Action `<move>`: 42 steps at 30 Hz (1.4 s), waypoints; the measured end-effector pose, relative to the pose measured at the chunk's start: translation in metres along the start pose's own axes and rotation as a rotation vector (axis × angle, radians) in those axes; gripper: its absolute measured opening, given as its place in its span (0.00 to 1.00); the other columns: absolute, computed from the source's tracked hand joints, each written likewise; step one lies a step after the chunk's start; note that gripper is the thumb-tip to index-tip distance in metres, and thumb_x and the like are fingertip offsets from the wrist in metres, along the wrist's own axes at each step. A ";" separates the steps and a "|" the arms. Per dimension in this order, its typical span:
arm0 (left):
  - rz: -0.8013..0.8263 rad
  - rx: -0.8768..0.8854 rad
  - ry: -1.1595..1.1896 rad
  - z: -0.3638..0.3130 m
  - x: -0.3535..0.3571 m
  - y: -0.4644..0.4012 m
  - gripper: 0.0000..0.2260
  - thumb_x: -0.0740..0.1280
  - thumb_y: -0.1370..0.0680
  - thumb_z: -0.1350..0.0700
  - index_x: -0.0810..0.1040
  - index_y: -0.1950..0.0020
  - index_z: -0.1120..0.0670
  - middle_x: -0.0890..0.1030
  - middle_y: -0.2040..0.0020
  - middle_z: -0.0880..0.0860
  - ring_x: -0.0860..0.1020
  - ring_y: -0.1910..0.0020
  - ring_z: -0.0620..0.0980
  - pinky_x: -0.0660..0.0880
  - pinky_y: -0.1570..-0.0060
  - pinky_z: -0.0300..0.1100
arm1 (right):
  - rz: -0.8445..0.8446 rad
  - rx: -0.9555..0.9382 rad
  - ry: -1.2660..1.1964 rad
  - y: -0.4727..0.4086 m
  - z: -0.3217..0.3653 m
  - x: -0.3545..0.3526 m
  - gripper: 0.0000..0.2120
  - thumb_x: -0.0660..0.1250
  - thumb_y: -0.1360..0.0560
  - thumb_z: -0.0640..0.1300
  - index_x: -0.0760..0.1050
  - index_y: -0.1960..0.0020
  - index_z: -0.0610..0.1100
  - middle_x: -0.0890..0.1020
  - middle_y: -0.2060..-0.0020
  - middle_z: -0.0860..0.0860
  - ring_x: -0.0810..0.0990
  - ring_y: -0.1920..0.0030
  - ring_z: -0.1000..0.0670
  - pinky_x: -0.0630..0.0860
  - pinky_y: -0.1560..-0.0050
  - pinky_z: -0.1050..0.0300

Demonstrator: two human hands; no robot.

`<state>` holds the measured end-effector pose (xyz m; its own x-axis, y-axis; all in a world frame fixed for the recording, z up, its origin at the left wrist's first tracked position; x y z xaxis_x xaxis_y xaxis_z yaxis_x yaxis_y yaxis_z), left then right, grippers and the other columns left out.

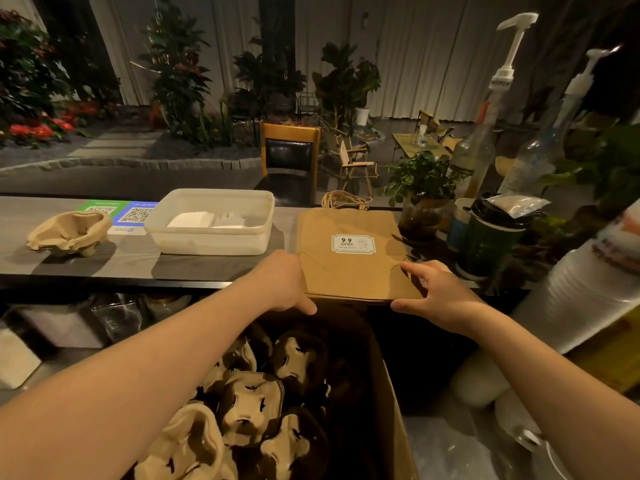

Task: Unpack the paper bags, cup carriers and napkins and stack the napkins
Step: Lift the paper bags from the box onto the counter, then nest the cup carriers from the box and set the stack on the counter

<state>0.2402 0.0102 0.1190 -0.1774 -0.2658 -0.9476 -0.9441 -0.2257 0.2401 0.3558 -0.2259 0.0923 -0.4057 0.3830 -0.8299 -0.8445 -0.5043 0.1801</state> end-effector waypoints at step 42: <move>-0.115 -0.444 0.528 0.154 0.161 0.142 0.32 0.65 0.17 0.45 0.55 0.16 0.47 0.61 0.19 0.51 0.59 0.20 0.56 0.64 0.25 0.55 | 0.135 0.034 -0.023 0.084 0.045 0.223 0.31 0.68 0.27 0.68 0.69 0.29 0.56 0.70 0.29 0.49 0.76 0.34 0.47 0.80 0.38 0.45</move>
<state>0.0347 0.0795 -0.0322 0.1820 -0.6113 -0.7702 -0.7261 -0.6118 0.3140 0.1784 -0.1483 -0.0537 -0.5244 0.3314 -0.7843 -0.7926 -0.5266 0.3074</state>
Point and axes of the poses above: each hand's wrist, its own y-axis away from the middle knuckle, its own x-axis out of the palm, z = x × y, the point moved 4 cm from there along -y, towards the middle knuckle
